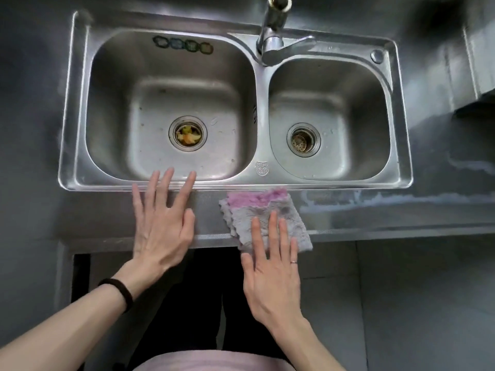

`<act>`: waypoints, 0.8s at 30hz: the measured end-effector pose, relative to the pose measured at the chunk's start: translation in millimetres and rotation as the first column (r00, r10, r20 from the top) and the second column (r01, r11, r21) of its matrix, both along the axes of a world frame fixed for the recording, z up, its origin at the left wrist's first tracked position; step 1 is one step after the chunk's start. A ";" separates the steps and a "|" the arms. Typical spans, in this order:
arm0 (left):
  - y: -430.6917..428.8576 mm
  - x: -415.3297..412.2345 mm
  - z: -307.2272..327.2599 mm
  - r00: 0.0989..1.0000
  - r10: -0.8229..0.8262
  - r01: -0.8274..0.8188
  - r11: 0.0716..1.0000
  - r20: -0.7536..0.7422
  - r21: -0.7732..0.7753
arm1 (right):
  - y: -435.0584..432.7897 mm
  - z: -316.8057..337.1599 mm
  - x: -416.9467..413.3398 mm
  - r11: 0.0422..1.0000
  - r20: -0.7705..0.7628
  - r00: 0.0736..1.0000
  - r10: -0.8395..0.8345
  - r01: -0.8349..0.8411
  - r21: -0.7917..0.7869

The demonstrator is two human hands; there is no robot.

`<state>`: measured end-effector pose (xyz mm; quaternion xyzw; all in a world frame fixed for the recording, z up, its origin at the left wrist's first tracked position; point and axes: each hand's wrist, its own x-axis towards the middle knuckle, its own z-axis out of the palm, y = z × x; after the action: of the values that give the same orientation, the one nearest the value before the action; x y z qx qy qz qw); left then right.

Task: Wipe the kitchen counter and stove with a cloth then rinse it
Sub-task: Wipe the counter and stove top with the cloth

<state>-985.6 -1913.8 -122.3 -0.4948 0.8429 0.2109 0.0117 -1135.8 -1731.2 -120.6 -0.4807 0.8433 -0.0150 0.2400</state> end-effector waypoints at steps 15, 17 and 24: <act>29.9 -83.4 -21.9 0.964 -0.252 0.261 0.957 0.087 -0.126 | -22.0 -8.7 -25.5 0.949 0.064 0.963 -0.263 0.270 -0.166; 30.9 -83.5 -21.4 0.963 -0.250 0.261 0.956 0.096 -0.131 | -21.6 -9.5 -45.5 0.969 0.023 0.981 -0.193 0.194 -0.153; 30.8 -85.6 -15.9 0.962 -0.240 0.257 0.956 0.132 -0.140 | -4.4 -9.3 -126.1 0.981 -0.057 0.985 -0.162 0.155 -0.113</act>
<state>-1071.3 -1882.9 -138.2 -0.3954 0.9104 0.1126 0.0474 -1261.8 -1735.6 -129.9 -0.4245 0.8843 -0.0638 0.1837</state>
